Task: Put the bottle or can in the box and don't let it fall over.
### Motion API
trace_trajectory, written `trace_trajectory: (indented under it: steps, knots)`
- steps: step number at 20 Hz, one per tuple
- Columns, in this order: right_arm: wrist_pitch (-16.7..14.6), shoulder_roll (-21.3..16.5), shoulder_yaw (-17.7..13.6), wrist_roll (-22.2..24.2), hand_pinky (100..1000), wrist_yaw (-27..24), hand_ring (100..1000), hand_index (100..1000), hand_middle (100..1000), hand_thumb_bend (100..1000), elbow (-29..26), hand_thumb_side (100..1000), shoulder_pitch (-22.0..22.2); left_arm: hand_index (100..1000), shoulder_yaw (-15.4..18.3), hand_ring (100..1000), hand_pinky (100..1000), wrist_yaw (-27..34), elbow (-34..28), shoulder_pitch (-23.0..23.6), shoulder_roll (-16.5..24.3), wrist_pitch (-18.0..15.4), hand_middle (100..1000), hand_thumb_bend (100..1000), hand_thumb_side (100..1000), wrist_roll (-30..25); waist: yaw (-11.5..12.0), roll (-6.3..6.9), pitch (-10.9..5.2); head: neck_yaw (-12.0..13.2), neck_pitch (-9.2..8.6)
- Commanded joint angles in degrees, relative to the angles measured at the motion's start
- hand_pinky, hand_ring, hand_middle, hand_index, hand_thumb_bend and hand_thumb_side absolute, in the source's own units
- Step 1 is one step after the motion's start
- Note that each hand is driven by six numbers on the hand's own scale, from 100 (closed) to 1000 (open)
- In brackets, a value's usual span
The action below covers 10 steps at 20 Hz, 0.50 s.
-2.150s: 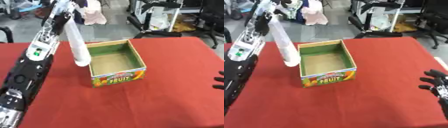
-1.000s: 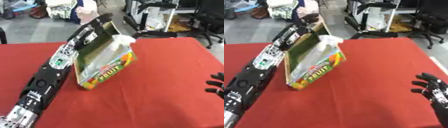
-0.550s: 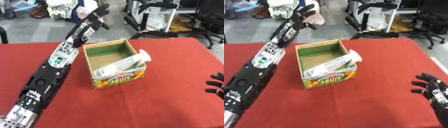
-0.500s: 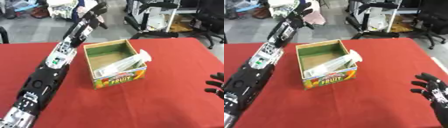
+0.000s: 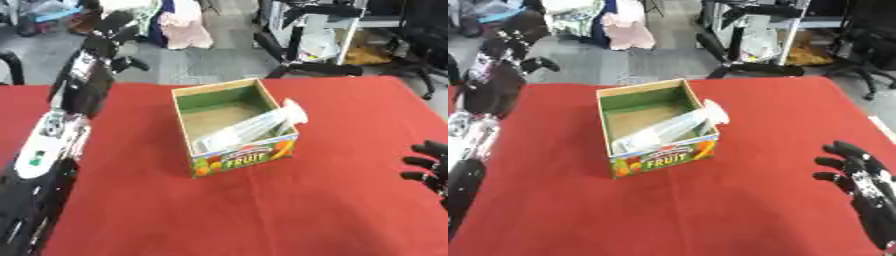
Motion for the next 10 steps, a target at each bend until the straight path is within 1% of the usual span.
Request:
trace_trajectory:
  steps: [1,3,5,7,10]
  knots:
    - [-0.3,-1.7,-0.7,-0.7,689,0.3,784,849,794,100,-1.1,519,-0.1,1000,3.7,1000,615,-2.4,-6.1,3.2,2.0,2.3,955,131,826,2.5,0.7,0.03,-0.55,-0.3,0.38]
    - [-0.4,-1.8,-0.8,-0.8,689,0.4,784,849,794,100,-1.0,517,0.1,1000,5.2,1000,611,-3.7,-8.4,6.9,1.6,2.6,953,128,836,3.7,1.5,0.02,-0.66,-0.2,0.82]
    - [-0.5,-2.0,-1.0,-0.9,689,0.6,784,849,794,100,-1.0,520,0.6,1000,6.6,1000,607,-5.6,-9.7,10.4,0.3,2.9,955,131,853,4.3,2.4,0.3,-0.9,0.0,1.47]
    - [-0.5,-2.2,-1.0,-1.0,689,0.8,784,849,794,100,-1.0,521,1.0,1000,7.6,1000,603,-7.3,-10.6,12.9,-1.3,3.4,957,136,865,4.8,2.9,0.51,-1.06,0.4,2.24]
    - [-0.6,-2.2,-0.9,-0.9,689,0.9,784,849,794,100,-0.9,518,1.2,1000,9.0,1000,599,-9.8,-11.7,16.0,-4.0,4.4,958,148,893,5.4,3.5,0.59,-1.24,1.7,3.34]
